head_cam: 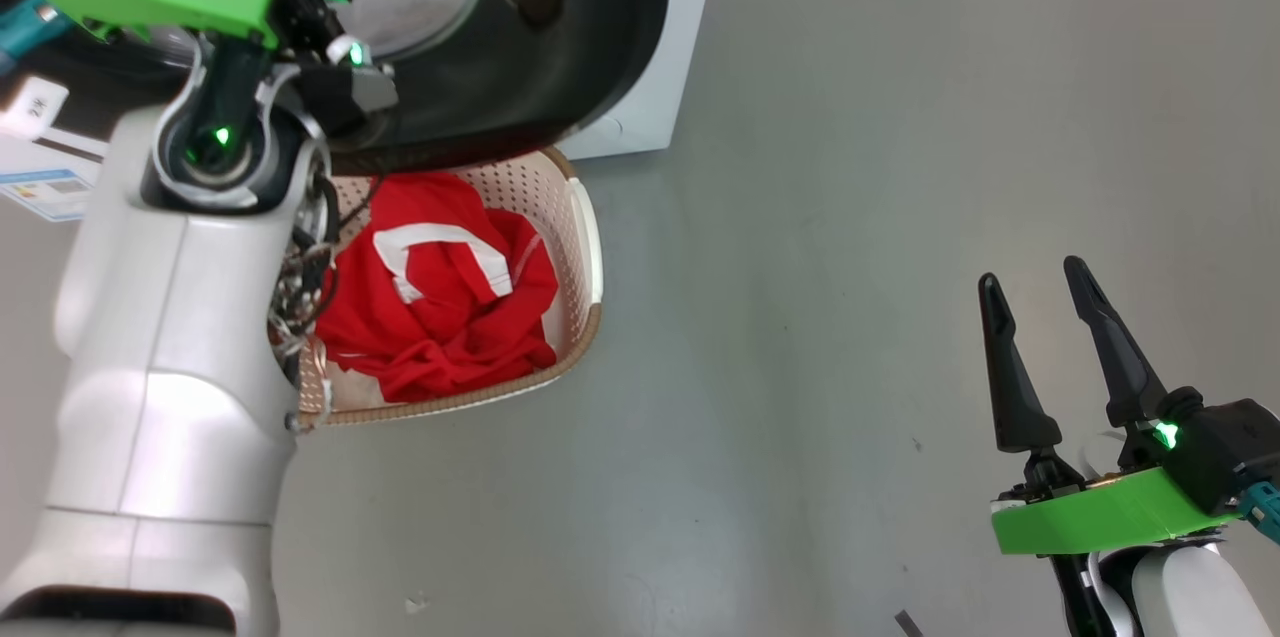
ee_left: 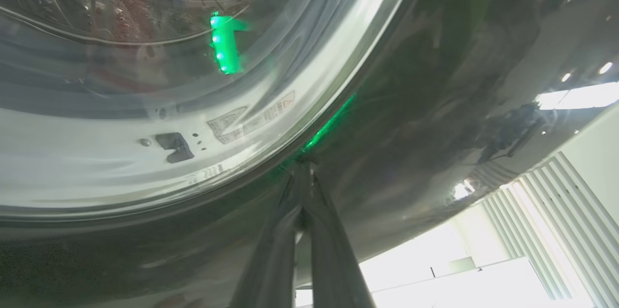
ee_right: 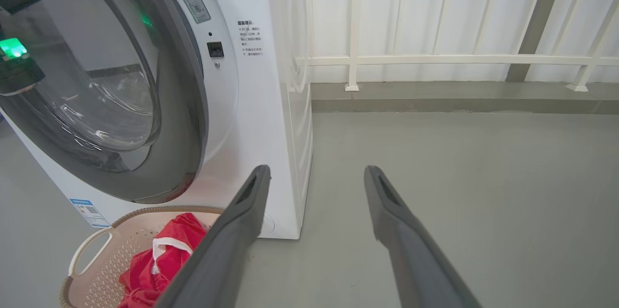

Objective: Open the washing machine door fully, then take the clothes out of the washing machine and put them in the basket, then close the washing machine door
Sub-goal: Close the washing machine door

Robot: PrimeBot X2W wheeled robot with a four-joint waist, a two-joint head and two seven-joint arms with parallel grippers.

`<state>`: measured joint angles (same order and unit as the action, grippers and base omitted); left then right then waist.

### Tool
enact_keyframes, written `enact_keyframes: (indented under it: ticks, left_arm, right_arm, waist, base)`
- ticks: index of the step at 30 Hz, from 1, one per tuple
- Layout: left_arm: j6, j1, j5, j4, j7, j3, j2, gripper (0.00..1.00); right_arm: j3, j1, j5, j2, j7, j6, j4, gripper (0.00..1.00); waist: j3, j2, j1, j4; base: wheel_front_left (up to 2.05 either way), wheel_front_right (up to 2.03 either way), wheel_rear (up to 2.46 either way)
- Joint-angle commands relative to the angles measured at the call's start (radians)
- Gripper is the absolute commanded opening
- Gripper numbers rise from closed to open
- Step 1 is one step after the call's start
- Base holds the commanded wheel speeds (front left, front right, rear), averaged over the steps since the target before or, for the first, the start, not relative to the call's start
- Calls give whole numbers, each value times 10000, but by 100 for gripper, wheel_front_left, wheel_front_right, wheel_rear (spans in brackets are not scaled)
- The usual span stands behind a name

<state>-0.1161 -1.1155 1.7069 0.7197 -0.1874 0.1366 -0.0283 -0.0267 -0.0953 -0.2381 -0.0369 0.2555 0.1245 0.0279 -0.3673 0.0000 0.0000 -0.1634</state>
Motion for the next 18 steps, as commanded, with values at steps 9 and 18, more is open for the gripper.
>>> enact_keyframes:
  ticks: [9,18]
  left_arm:
    - [-141,-713,-218,192,114,-285,-379,0]
    - [-144,-150,-299,-315,-131,-225,-340,0]
  right_arm:
    - [186,-272,-149,-133,63,62,-275,100]
    - [118,-272,-154,-133,63,62,-184,100]
  waist:
    - [-231,0,0,-186]
    - [18,0,0,-19]
  base:
    - [0,0,0]
    - [0,0,0]
